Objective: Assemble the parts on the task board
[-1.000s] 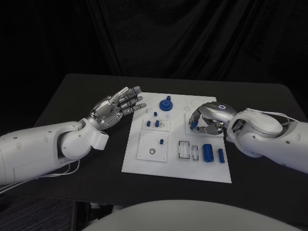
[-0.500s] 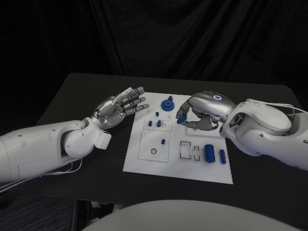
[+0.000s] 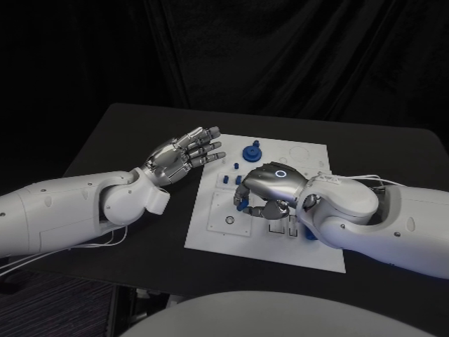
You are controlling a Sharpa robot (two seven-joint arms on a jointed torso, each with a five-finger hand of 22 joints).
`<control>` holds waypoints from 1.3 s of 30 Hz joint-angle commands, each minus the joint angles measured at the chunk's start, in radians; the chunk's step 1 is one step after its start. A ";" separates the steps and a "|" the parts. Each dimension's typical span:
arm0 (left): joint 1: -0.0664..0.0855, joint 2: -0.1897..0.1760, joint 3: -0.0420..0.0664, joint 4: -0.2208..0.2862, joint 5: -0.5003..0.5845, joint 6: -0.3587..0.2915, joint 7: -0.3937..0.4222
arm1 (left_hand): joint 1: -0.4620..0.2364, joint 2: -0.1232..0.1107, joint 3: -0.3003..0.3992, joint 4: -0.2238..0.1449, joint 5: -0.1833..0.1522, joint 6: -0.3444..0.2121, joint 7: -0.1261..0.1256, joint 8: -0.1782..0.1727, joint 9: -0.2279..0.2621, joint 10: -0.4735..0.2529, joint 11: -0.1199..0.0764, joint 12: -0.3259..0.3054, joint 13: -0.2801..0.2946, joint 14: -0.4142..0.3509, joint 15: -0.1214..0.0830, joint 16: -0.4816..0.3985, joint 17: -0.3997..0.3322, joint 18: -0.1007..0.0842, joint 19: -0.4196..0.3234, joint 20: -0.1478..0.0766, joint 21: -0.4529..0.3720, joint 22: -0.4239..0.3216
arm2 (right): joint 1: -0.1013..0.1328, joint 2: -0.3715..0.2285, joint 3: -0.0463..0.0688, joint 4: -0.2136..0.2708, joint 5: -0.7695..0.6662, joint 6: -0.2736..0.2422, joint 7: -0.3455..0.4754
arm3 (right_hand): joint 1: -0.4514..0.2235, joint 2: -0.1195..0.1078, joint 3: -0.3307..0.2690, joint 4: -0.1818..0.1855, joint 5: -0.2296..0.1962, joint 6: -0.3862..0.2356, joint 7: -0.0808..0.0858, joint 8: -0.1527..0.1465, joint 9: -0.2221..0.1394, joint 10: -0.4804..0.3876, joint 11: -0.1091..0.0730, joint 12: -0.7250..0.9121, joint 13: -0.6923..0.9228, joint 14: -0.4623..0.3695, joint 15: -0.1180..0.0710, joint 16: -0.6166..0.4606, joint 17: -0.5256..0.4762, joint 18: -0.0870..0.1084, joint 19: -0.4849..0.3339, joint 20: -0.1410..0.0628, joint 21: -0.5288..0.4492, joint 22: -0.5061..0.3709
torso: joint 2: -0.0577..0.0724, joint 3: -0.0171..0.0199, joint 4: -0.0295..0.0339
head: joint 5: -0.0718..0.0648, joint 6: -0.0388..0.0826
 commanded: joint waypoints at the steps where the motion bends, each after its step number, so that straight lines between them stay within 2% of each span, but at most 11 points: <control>1: -0.001 0.003 0.001 -0.001 0.002 0.024 0.000 | 0.007 -0.001 0.004 0.000 0.004 0.008 0.050 0.004 0.001 0.000 0.008 0.004 0.001 -0.005 -0.003 0.004 0.001 -0.009 -0.001 0.004 -0.004 -0.001 | -0.006 0.019 0.001 -0.015 -0.080 0.044 -0.020 | 0.009 -0.002 0.000 -0.009 0.003 -0.001 0.003 0.001 0.065 0.010 0.001 -0.006 -0.002 0.001 -0.001 -0.005 -0.002 -0.014 -0.002 -0.002 -0.008 0.119 | -0.001 0.0009 0.0012 | 0.004 0.000; 4: -0.001 0.007 0.001 -0.002 0.002 0.027 -0.002 | 0.006 -0.001 0.007 0.001 0.004 0.011 0.052 0.005 0.001 0.000 0.010 0.006 0.002 -0.005 -0.003 0.004 0.001 -0.008 -0.001 0.004 -0.004 -0.002 | -0.009 0.040 0.001 -0.029 -0.088 0.056 -0.025 | 0.009 -0.003 0.000 -0.010 0.002 -0.003 0.003 0.001 0.065 0.010 0.001 -0.008 -0.002 0.000 -0.001 -0.007 -0.006 -0.013 -0.004 -0.002 -0.013 0.117 | -0.002 0.0003 0.0035 | 0.000 0.000; 6: -0.001 0.010 0.001 -0.004 0.002 0.029 -0.002 | 0.006 -0.001 0.007 0.001 0.004 0.011 0.052 0.005 0.001 0.000 0.010 0.006 0.002 -0.005 -0.003 0.004 0.001 -0.008 -0.001 0.004 -0.004 -0.002 | -0.013 0.049 0.001 -0.035 -0.090 0.060 -0.029 | 0.009 -0.003 0.000 -0.010 -0.001 -0.003 0.003 0.000 0.066 0.011 0.001 -0.010 -0.002 -0.002 0.000 -0.009 -0.009 -0.013 -0.006 -0.002 -0.017 0.116 | -0.002 0.0015 0.0016 | 0.000 0.000; 11: -0.001 0.014 0.001 -0.008 0.002 0.031 -0.004 | 0.005 -0.001 0.009 0.001 0.004 0.011 0.053 0.005 0.001 0.001 0.012 0.006 0.002 -0.005 -0.004 0.005 0.001 -0.007 -0.001 0.004 -0.004 -0.002 | -0.022 0.061 0.002 -0.049 -0.093 0.060 -0.035 | 0.008 -0.003 0.000 -0.011 -0.005 -0.004 0.004 -0.001 0.067 0.011 0.002 -0.013 -0.002 -0.003 0.000 -0.010 -0.010 -0.013 -0.007 -0.002 -0.018 0.116 | -0.002 0.0038 0.0091 | -0.006 0.000; 18: -0.001 0.014 0.001 -0.009 0.002 0.032 -0.007 | 0.003 -0.002 0.013 0.003 0.004 0.013 0.054 0.007 0.001 0.003 0.015 0.010 0.002 -0.005 -0.004 0.006 0.001 -0.007 -0.001 0.005 -0.005 -0.003 | -0.035 0.072 0.002 -0.065 -0.094 0.053 -0.034 | 0.007 -0.005 0.001 -0.013 -0.008 -0.011 0.006 -0.007 0.068 0.006 0.005 -0.023 -0.003 -0.004 0.002 -0.011 -0.009 -0.013 -0.008 -0.001 -0.018 0.116 | -0.003 0.0013 0.0088 | -0.006 0.000; 22: -0.001 0.015 0.001 -0.011 0.002 0.037 -0.011 | -0.003 -0.004 0.020 0.003 0.003 0.015 0.058 0.009 0.001 0.010 0.027 0.023 0.004 -0.004 -0.006 0.009 0.002 -0.005 -0.001 0.005 -0.005 -0.004 | -0.047 0.080 0.002 -0.073 -0.094 0.043 -0.029 | 0.007 -0.005 0.001 -0.013 -0.009 -0.012 0.006 -0.008 0.068 0.006 0.005 -0.024 -0.003 -0.004 0.003 -0.010 -0.007 -0.013 -0.008 -0.001 -0.018 0.116 | 0.000 0.0024 0.0089 | -0.012 0.000; 28: -0.002 0.016 0.001 -0.012 0.002 0.041 -0.021 | -0.004 -0.004 0.021 0.003 0.003 0.018 0.060 0.010 0.002 0.011 0.028 0.024 0.004 -0.004 -0.006 0.010 0.002 -0.004 0.000 0.005 -0.005 -0.004 | -0.063 0.090 0.002 -0.083 -0.094 0.020 -0.022 | 0.007 -0.003 0.001 -0.016 -0.013 -0.008 0.005 -0.006 0.072 0.014 0.004 -0.024 -0.001 -0.003 0.002 -0.008 -0.004 -0.013 -0.007 0.000 -0.016 0.117 | -0.001 0.0030 0.0091 | -0.015 0.000; 35: -0.002 0.016 0.001 -0.015 0.002 0.048 -0.034 | -0.007 -0.006 0.022 0.001 0.003 0.014 0.060 0.010 0.001 0.011 0.029 0.022 0.003 -0.002 -0.001 0.014 0.002 -0.006 0.000 0.006 -0.005 -0.005 | -0.069 0.097 0.002 -0.091 -0.094 0.007 -0.018 | 0.006 -0.005 0.001 -0.017 -0.014 -0.009 0.006 -0.007 0.072 0.013 0.004 -0.026 -0.001 -0.002 0.002 -0.008 -0.002 -0.013 -0.007 0.000 -0.014 0.117 | -0.001 0.0037 0.0094 | -0.018 0.000; 39: -0.003 0.017 0.001 -0.015 0.002 0.048 -0.035 | -0.011 -0.008 0.022 -0.004 0.003 0.004 0.048 0.008 -0.001 0.011 0.034 0.021 0.003 -0.001 0.006 0.017 0.003 -0.012 0.001 0.007 -0.005 -0.006 | -0.069 0.100 0.002 -0.096 -0.094 0.014 -0.019 | 0.006 -0.005 0.001 -0.017 -0.015 -0.009 0.006 -0.008 0.072 0.013 0.005 -0.027 -0.001 -0.003 0.002 -0.009 -0.004 -0.013 -0.007 0.000 -0.016 0.117 | -0.002 0.0035 0.0073 | -0.017 0.000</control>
